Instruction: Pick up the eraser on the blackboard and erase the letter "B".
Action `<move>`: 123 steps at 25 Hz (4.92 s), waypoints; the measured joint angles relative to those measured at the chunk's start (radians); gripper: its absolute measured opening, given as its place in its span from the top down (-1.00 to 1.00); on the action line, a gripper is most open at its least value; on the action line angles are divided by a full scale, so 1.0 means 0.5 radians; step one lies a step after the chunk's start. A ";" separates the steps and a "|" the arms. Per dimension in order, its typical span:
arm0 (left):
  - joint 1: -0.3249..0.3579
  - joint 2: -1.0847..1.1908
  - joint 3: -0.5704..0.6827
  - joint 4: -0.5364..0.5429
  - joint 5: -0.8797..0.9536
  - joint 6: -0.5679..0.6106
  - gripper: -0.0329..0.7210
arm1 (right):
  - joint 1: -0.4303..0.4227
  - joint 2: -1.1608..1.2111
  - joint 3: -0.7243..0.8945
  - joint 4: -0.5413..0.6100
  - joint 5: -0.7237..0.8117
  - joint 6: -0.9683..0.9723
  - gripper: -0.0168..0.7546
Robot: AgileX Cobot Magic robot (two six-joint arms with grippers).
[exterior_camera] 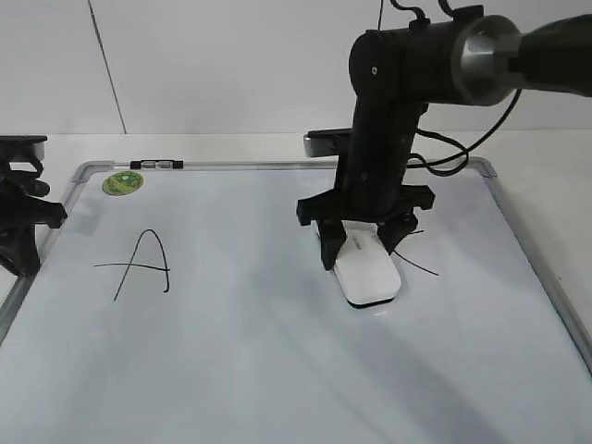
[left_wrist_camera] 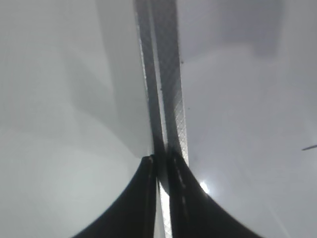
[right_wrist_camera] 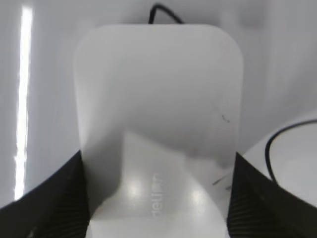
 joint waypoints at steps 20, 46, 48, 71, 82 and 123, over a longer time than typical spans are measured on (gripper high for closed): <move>0.000 0.000 0.000 0.000 0.007 -0.003 0.86 | 0.185 -0.620 1.028 0.045 -0.440 -0.084 -0.39; 0.000 0.002 0.000 0.007 0.011 -0.003 0.86 | 0.162 -0.528 1.133 0.071 -1.215 0.141 -0.39; 0.000 0.002 -0.004 0.007 0.011 -0.003 0.86 | 0.141 -0.524 1.130 0.090 -1.259 0.166 -0.39; 0.000 0.002 -0.004 0.000 0.023 -0.003 0.86 | 0.060 -0.377 0.740 -0.273 -0.853 0.196 -0.39; 0.000 0.002 -0.005 0.000 0.027 -0.003 0.86 | 0.057 -0.118 0.263 -0.312 -0.444 0.189 -0.39; 0.000 0.002 -0.005 0.029 0.088 0.003 0.86 | 0.184 0.029 -0.043 -0.097 -0.318 0.059 -0.39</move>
